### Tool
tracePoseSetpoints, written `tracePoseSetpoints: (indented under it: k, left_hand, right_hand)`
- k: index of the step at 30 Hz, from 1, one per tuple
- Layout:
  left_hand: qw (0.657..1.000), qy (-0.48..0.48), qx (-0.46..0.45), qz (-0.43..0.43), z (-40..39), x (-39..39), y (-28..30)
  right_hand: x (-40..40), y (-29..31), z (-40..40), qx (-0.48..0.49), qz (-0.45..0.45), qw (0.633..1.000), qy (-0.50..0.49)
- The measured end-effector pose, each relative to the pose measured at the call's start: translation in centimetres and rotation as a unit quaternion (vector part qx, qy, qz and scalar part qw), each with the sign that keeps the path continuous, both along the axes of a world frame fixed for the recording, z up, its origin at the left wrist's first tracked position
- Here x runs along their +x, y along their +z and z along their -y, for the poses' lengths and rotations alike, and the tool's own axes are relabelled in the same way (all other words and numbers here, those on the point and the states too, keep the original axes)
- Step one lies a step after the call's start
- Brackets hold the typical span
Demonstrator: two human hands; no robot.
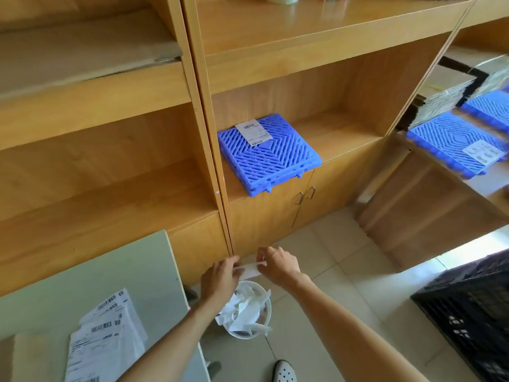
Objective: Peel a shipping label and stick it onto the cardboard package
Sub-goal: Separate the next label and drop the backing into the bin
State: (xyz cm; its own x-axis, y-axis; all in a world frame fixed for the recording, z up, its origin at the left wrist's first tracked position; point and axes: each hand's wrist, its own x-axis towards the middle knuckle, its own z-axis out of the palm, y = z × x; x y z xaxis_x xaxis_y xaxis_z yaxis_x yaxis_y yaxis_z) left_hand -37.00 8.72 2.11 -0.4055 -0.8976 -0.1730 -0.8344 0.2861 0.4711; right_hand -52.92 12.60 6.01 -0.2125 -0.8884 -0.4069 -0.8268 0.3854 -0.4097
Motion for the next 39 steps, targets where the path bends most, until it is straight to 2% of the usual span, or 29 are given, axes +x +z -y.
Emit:
tracePoseSetpoints:
  k: [6, 10, 16, 22, 29, 33, 36, 39]
  left_hand:
    - [0.999, -0.013, -0.028, 0.032, -0.2, -2.7, -0.7]
    - [0.998, -0.017, -0.026, 0.056, 0.7, -3.3, -1.7]
    - [0.994, -0.083, -0.053, 0.046, 0.7, -3.8, -3.7]
    - [0.985, -0.114, -0.079, 0.105, 0.7, -3.7, -9.0]
    - [0.977, -0.164, -0.043, 0.128, 1.6, -3.3, -16.9]
    - [0.943, -0.240, -0.032, 0.228, 1.5, -3.3, -22.1]
    - [0.897, -0.294, 0.008, 0.330, 2.0, -3.5, -26.4]
    - [0.859, -0.334, 0.026, 0.388, 2.6, -4.1, -30.2]
  right_hand:
    - [-4.2, -1.5, 1.2, 0.026, -0.002, 0.997, 0.068]
    - [-4.9, -2.9, 2.1, 0.025, -0.003, 0.996, 0.082]
    - [-5.6, -5.9, 1.6, 0.025, -0.002, 0.996, 0.081]
    - [-5.6, -11.4, 1.1, 0.022, 0.009, 0.998, 0.053]
    - [-5.6, -18.9, 1.9, 0.033, 0.016, 0.997, 0.065]
    - [-4.7, -24.9, 1.5, 0.041, 0.029, 0.997, 0.059]
    - [-3.1, -30.6, 0.3, 0.075, 0.051, 0.993, 0.078]
    - [-1.9, -35.0, -0.1, 0.101, 0.073, 0.989, 0.084]
